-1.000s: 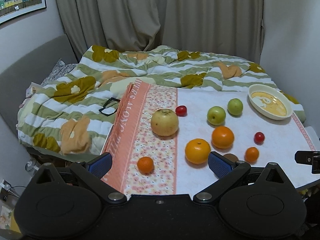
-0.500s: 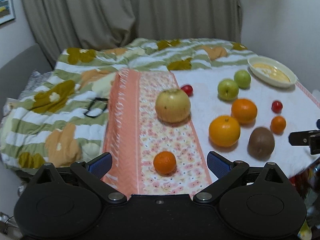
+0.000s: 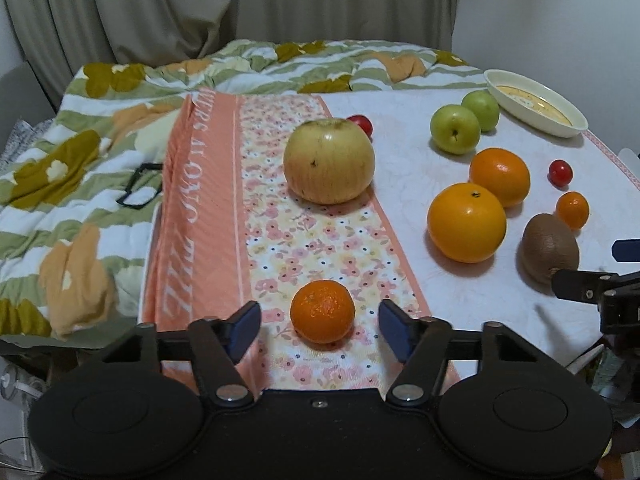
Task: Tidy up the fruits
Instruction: 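Grasp the small mandarin with the left tool while the right tool grasps the brown kiwi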
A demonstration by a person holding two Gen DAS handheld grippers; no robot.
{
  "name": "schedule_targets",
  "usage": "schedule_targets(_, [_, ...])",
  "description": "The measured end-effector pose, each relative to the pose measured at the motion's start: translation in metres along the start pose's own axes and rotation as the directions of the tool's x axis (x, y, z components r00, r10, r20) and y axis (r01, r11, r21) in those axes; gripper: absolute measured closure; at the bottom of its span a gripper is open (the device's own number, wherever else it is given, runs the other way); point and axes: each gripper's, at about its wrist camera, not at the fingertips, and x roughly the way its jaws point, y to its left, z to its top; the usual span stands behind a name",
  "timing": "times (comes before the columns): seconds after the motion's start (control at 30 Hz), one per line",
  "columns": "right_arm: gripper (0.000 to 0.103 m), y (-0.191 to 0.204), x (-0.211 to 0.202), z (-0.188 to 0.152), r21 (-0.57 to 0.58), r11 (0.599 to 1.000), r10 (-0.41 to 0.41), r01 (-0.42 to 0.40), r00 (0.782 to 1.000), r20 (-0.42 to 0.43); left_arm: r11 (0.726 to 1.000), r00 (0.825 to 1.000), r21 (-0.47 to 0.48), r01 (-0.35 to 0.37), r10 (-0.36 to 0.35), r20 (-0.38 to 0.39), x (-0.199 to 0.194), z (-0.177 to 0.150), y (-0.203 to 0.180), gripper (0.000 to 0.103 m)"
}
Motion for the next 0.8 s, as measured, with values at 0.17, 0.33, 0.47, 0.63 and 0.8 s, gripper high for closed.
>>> schedule_targets(0.17, [0.0,0.005,0.007,0.002,-0.009,1.0,0.0,0.0,1.0,-0.006,1.0,0.999,-0.003,0.029,-0.029,-0.02,0.01,0.001,0.005,0.063])
schedule_targets(0.33, [0.0,0.008,0.015,0.006,-0.016,1.0,0.005,-0.005,1.0,-0.009,0.999,0.999,0.001,0.038,-0.038,-0.013,0.01,0.0,0.006,0.063])
schedule_targets(0.47, [0.003,0.009,0.022,0.008,-0.019,1.0,0.009,-0.009,1.0,-0.012,0.999,0.999,0.001,0.041,-0.041,-0.012,0.01,0.0,0.007,0.063])
schedule_targets(0.63, [0.01,0.013,0.028,0.011,-0.037,0.999,0.021,-0.021,1.0,-0.006,0.999,0.999,-0.001,0.047,-0.047,-0.015,0.009,0.0,0.007,0.064])
schedule_targets(0.8, [0.025,0.017,0.032,0.015,-0.074,0.997,0.033,-0.033,0.999,-0.009,0.998,0.998,-0.002,0.055,-0.055,-0.012,0.005,0.0,0.007,0.064])
